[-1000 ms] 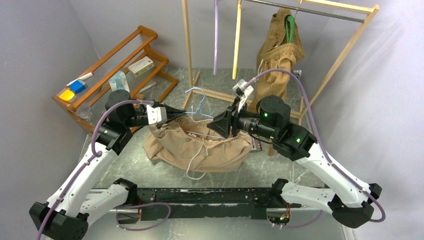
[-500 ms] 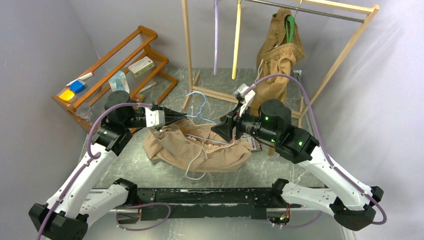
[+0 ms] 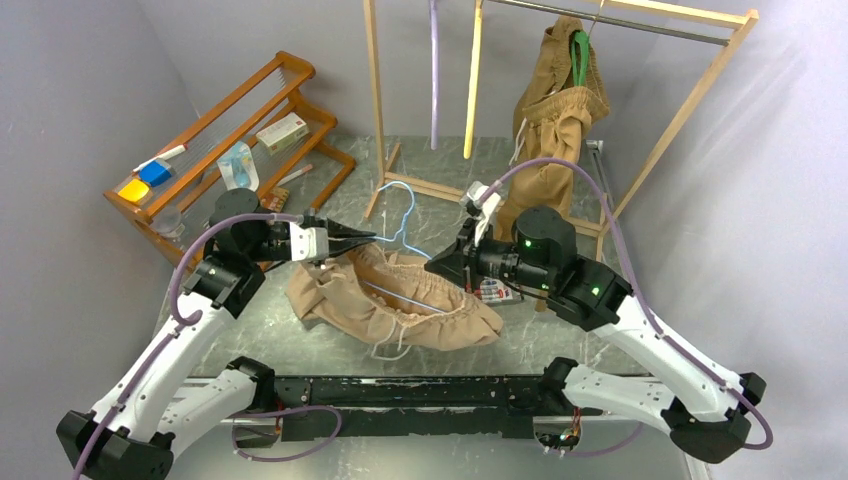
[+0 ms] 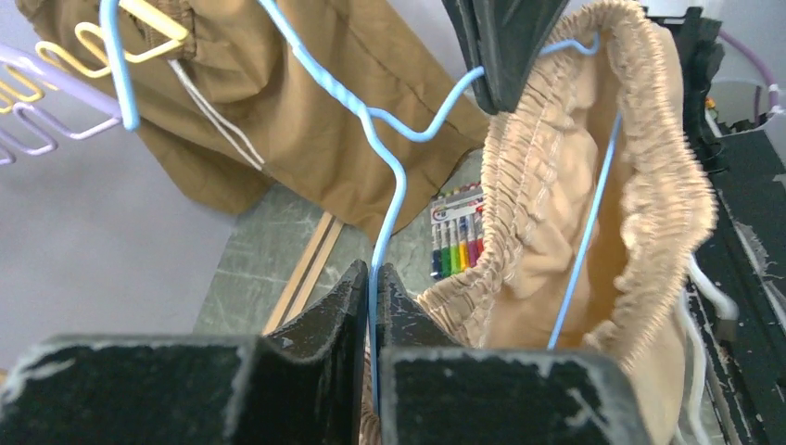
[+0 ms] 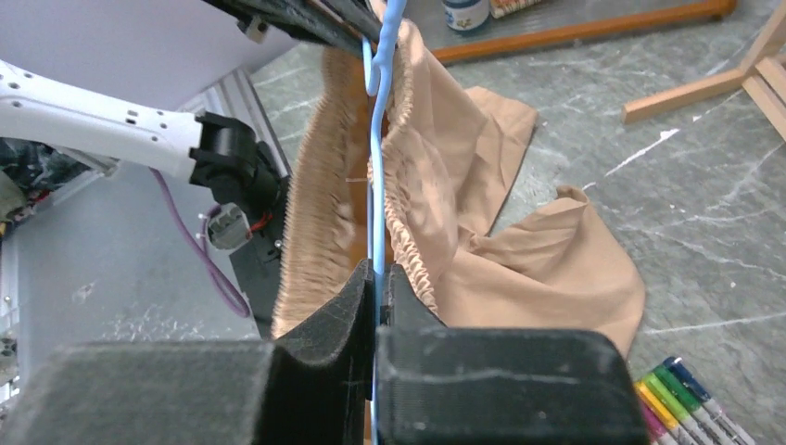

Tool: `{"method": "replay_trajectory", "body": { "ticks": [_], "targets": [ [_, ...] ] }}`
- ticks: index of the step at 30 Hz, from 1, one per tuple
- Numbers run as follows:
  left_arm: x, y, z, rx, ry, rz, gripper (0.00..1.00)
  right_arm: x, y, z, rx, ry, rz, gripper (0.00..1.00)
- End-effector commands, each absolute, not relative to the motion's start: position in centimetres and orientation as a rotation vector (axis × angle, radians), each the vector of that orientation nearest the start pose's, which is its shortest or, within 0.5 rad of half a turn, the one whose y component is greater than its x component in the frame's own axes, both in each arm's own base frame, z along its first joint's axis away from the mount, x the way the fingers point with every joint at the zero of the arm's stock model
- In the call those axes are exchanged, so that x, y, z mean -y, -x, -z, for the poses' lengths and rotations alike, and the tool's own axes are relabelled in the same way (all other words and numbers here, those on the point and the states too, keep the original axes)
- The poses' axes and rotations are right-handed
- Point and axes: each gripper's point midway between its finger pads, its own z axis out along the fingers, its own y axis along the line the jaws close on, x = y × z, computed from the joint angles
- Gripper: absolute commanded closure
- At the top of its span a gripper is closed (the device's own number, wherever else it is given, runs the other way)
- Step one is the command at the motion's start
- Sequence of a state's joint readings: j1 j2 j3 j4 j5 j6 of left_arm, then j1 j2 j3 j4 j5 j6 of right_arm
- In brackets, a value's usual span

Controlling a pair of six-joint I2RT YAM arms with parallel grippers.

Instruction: Place the shorts on the hanger

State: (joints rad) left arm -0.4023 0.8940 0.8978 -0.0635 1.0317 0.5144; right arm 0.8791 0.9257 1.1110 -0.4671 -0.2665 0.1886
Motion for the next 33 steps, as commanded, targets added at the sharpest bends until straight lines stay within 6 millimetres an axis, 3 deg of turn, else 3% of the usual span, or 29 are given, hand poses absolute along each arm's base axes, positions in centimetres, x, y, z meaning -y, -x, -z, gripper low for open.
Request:
{"method": "replay_trajectory", "body": {
  "ticks": [1, 4, 9, 11, 12, 13, 19, 23, 27, 33],
  "targets": [
    [23.6, -20.7, -34.5, -0.924, -1.27, 0.7, 0.82, -26.5, -14.5, -35.5, -1.683, 0.79, -1.041, 1.0],
    [23.5, -20.8, -35.2, -0.936, -1.215, 0.718, 0.5, -25.7, -14.8, -35.2, -1.761, 0.744, -1.0, 1.0],
    [23.0, -20.3, -37.0, -0.945, -1.145, 0.733, 0.27, -22.8, -15.2, -33.9, -1.924, 0.628, -0.869, 1.0],
    [22.7, -20.3, -36.9, -0.965, -1.117, 0.72, 0.14, -21.2, -15.0, -33.5, -1.988, 0.579, -0.809, 1.0],
    [22.4, -20.3, -36.8, -0.977, -1.106, 0.707, 0.03, -20.4, -15.0, -33.4, -2.015, 0.551, -0.777, 1.0],
    [22.2, -20.4, -36.6, -0.993, -1.096, 0.694, 0.0, -19.6, -14.9, -33.7, -2.038, 0.512, -0.75, 1.0],
    [20.0, -21.9, -33.8, -1.135, -0.993, 0.568, 0.0, -15.2, -14.9, -34.3, -2.145, 0.358, -0.56, 1.0],
    [18.9, -22.3, -32.2, -1.193, -0.937, 0.516, 0.0, -12.5, -16.0, -35.4, -2.156, 0.207, -0.409, 1.0],
    [18.1, -22.4, -30.3, -1.23, -0.915, 0.484, 0.0, -12.2, -18.0, -37.2, -2.106, 0.131, -0.331, 1.0],
    [17.4, -22.4, -28.3, -1.262, -0.891, 0.45, 0.0, -12.3, -22.4, -40.2, -1.986, 0.031, -0.165, 1.0]
  ]
}}
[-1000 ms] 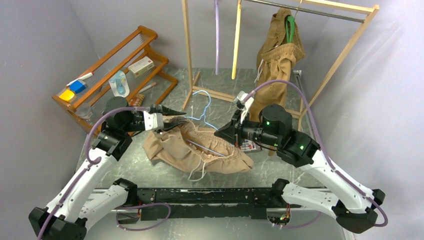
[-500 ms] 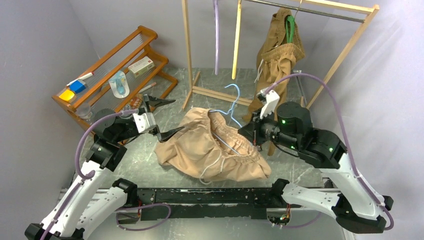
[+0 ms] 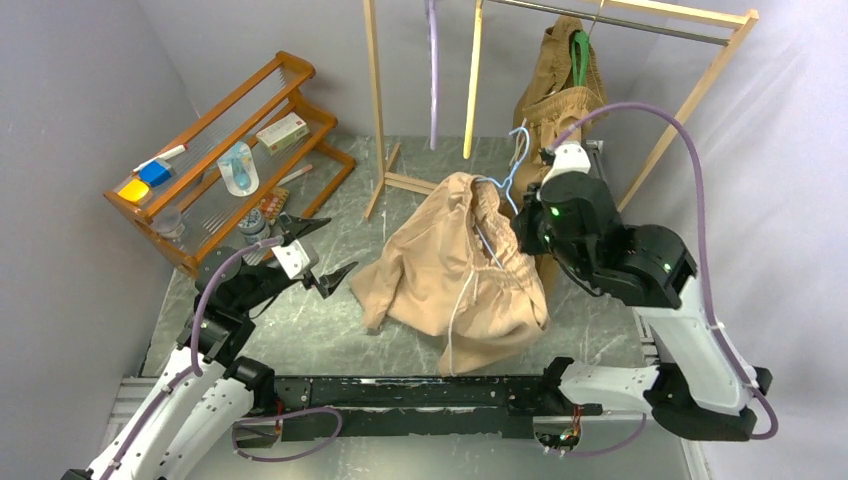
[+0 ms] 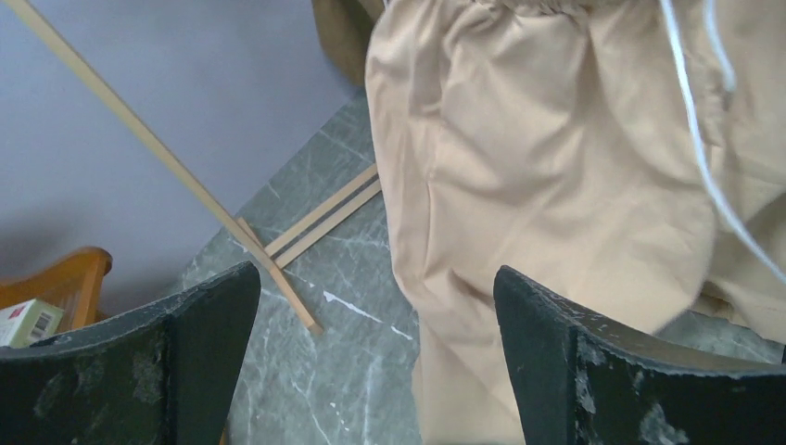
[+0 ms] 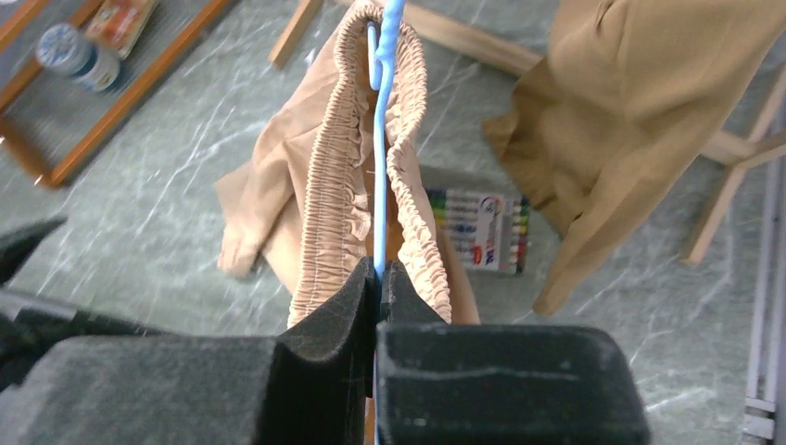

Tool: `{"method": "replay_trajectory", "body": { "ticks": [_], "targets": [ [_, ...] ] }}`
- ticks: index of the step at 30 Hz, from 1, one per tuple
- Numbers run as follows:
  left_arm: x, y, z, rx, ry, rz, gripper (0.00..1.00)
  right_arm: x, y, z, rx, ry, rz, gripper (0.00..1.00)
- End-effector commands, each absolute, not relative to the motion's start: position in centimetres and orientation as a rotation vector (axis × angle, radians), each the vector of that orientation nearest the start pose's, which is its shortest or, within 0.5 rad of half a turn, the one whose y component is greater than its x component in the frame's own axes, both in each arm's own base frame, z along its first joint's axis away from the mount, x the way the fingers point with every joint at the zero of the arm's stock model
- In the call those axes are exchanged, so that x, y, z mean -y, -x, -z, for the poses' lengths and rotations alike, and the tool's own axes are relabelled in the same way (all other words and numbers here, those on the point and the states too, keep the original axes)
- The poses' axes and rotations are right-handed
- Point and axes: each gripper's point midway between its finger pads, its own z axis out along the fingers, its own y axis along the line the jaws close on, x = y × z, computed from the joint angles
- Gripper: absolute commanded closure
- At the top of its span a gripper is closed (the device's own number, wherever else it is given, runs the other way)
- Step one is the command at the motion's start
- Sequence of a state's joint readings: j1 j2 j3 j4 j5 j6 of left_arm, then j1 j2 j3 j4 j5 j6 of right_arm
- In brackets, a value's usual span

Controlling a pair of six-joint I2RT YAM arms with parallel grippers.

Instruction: Place the shorts on the hanger

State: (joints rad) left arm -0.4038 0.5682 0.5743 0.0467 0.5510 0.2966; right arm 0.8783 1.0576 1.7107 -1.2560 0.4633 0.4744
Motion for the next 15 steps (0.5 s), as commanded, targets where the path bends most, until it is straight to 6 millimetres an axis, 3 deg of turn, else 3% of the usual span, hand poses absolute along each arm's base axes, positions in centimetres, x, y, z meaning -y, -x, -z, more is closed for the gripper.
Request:
{"method": "replay_trajectory", "body": {
  "ticks": [1, 9, 15],
  "targets": [
    [17.3, -22.3, -28.3, -1.261, -0.894, 0.45, 0.0, -12.4, -23.1, -40.8, -1.96, 0.017, -0.145, 1.0],
    [17.0, -22.0, -27.3, -1.276, -0.902, 0.439, 0.0, -13.8, -27.7, -44.8, -1.799, -0.011, -0.04, 1.0],
    [16.8, -21.6, -27.4, -1.262, -0.899, 0.432, 0.0, -12.8, -32.0, -46.9, -1.71, -0.01, -0.013, 1.0]
  ]
}}
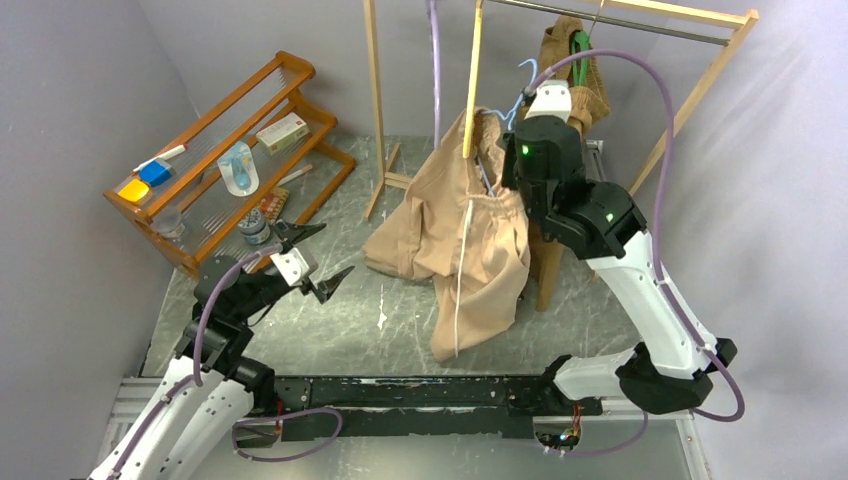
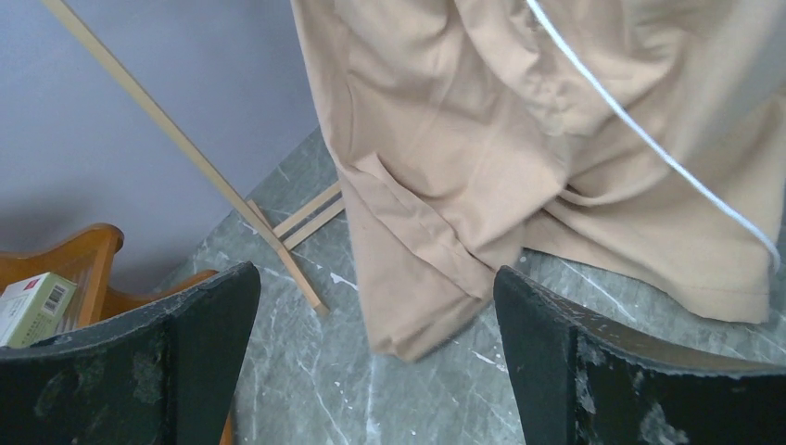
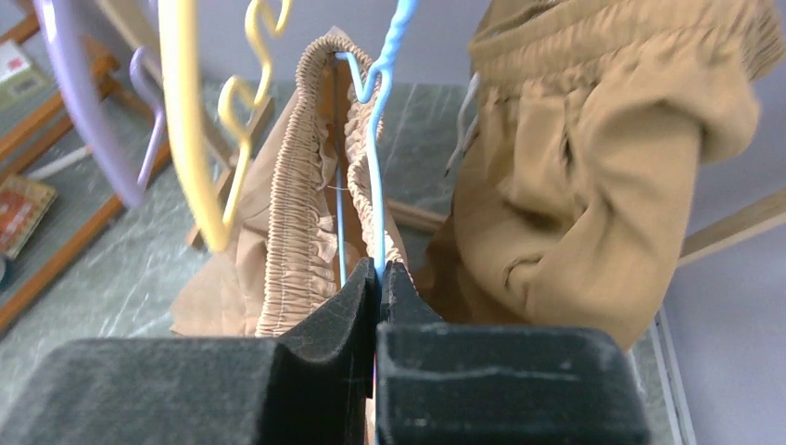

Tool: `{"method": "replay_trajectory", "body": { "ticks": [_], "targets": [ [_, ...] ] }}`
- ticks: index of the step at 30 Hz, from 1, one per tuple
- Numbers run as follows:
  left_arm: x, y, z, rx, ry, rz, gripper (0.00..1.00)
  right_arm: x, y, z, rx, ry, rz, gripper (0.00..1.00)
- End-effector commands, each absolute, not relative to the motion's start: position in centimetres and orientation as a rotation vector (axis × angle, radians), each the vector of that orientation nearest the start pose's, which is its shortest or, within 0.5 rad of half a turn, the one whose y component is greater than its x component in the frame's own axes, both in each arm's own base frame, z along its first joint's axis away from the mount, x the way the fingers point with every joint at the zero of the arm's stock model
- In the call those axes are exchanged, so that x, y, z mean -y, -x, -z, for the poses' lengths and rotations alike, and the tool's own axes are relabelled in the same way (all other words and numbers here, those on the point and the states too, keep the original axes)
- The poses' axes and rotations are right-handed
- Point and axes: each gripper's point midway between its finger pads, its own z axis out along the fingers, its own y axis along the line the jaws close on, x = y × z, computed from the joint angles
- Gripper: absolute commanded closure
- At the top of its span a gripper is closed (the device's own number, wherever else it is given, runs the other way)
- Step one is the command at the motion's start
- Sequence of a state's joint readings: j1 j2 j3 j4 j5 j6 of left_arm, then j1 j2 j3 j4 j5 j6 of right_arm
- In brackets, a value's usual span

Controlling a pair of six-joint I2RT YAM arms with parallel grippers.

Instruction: Place the shorts on the hanger

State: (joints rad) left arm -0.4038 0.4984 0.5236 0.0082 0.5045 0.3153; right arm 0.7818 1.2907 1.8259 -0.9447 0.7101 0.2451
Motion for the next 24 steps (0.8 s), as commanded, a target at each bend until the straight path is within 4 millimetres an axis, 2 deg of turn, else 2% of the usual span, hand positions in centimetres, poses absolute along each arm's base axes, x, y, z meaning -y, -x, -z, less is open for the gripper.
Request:
{"method": "replay_trajectory", "body": {
  "ticks": [1, 4, 13, 20, 24],
  "targets": [
    [16.8, -21.6, -27.4, -1.26, -0.9, 0.433, 0.0, -12.4, -32.6, -47.3, -1.694, -0.018, -0.012, 1.0],
    [16.9, -21.4, -27.3, -1.26, -0.904, 0.438, 0.0, -12.5, -33.9, -48.9, -1.63, 0.006, -0.047, 1.0],
    [17.0, -21.1, -27.4, -1.255, -0.915, 0.45, 0.0, -12.9, -35.6, -54.1, -1.458, 0.032, -0.061, 1.0],
    [16.7, -20.8, -27.5, -1.25, -0.913, 0.43, 0.0, -13.1, -38.7, -54.9, -1.442, 0.017, -0.007, 1.0],
    [16.7, -20.7, -27.6, -1.241, -0.916, 0.429, 0.0, -12.6, -40.2, -54.4, -1.445, -0.007, 0.032, 1.0]
  ]
}}
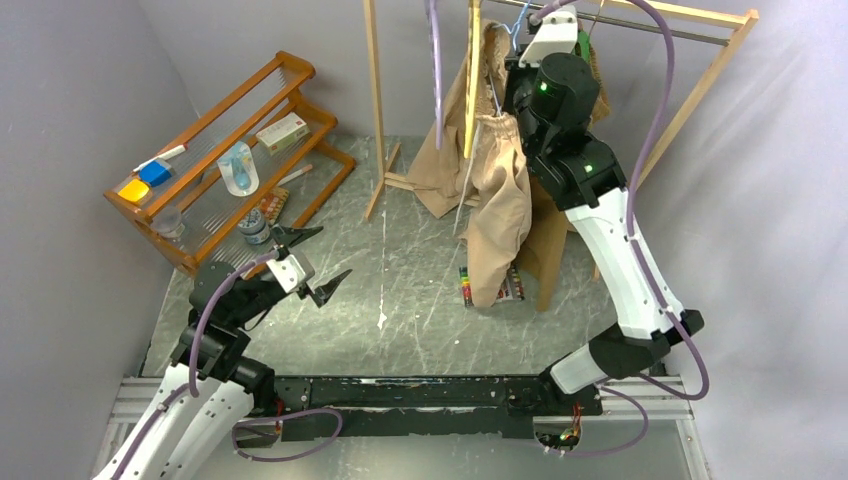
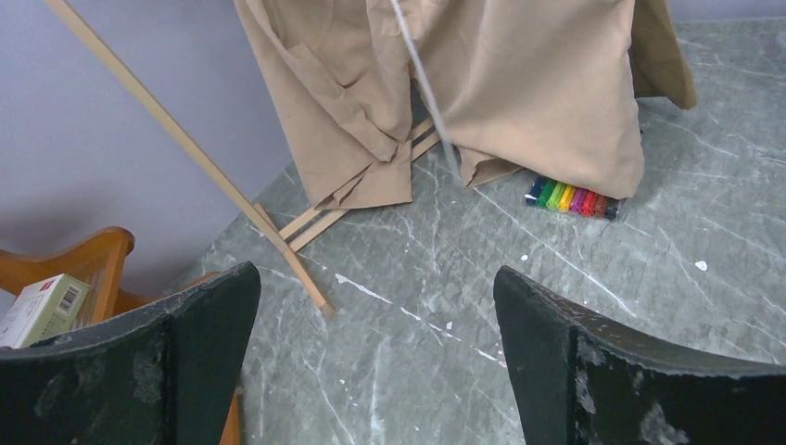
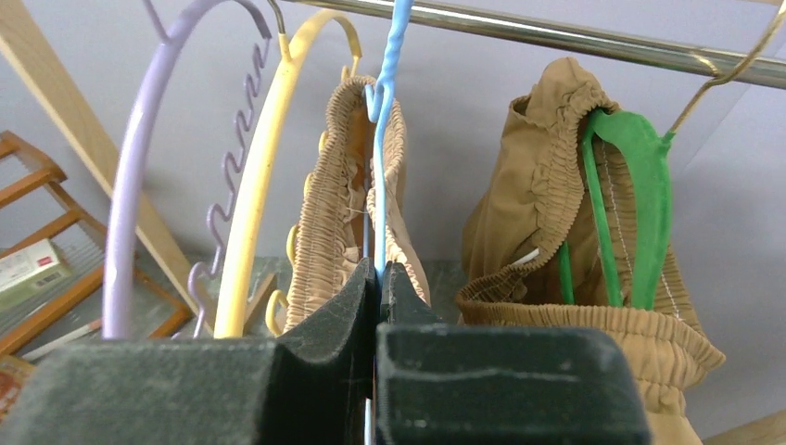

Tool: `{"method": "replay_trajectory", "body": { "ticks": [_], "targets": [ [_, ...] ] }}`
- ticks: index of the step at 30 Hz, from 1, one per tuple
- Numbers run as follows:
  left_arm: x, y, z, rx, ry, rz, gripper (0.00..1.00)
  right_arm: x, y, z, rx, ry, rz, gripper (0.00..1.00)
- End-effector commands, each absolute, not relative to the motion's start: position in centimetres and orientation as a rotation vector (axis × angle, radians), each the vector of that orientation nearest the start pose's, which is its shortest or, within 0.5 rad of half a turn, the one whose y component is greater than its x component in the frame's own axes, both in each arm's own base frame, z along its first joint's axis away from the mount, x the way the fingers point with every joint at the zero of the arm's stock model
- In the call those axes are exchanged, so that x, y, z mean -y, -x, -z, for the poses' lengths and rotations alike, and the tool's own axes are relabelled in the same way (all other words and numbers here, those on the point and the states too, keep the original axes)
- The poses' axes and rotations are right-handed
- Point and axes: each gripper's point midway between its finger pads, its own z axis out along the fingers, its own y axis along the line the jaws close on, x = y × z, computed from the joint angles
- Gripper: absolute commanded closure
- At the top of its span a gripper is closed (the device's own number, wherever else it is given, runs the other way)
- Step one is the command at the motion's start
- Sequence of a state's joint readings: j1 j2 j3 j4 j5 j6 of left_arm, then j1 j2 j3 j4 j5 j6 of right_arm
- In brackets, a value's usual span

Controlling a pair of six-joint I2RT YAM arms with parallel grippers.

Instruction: Place the shorts on the hanger

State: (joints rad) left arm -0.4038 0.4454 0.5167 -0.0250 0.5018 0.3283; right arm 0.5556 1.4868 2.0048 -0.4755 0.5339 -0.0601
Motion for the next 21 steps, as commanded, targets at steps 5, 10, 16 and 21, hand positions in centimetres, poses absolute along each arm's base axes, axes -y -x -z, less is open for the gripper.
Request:
{"method": "replay_trajectory", "body": {
  "ticks": [5, 10, 16, 21],
  "targets": [
    [16.9, -20.6, -27.5, -1.238, -0.93, 0.445, 0.0, -11.8, -41.8, -52.7, -1.463, -0.03, 0.088, 1.0],
    [16.9, -20.5, -27.5, -1.234, -0.929, 0.445, 0.0, -12.0, -42.3, -51.0, -1.493, -0.016, 0.088, 1.0],
    [17.0, -20.7, -27.3, -1.248, -0.928, 0.448, 0.0, -12.6, -41.7, -49.2, -1.54, -0.003, 0.033, 0.93],
    [17.0, -20.9, -27.2, -1.256, -0.921, 0.45, 0.0, -13.0, -40.5, -47.5, -1.609, -0.009, -0.039, 0.62]
  ]
}}
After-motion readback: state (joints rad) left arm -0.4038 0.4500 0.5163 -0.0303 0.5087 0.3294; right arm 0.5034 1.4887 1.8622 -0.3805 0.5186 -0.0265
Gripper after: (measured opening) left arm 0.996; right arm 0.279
